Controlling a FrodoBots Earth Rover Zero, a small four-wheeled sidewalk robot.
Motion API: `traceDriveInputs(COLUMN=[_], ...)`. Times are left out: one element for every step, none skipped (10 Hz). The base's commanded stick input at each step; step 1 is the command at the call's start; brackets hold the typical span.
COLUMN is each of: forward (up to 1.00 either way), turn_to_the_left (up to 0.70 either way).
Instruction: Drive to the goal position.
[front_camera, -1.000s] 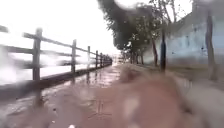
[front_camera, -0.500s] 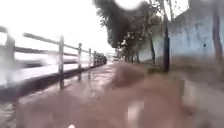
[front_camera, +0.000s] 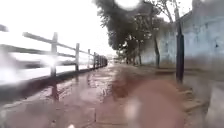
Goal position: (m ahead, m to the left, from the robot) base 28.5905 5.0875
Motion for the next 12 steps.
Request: traceDriveInputs(forward=[1.0,1.0,1.0,1.0,1.0,1.0,1.0,1.0,1.0,1.0,1.0,1.0], turn_to_the_left=[0.0,0.0,0.0,0.0,0.0,0.0,0.0,0.0,0.0,0.0,0.0,0.0])
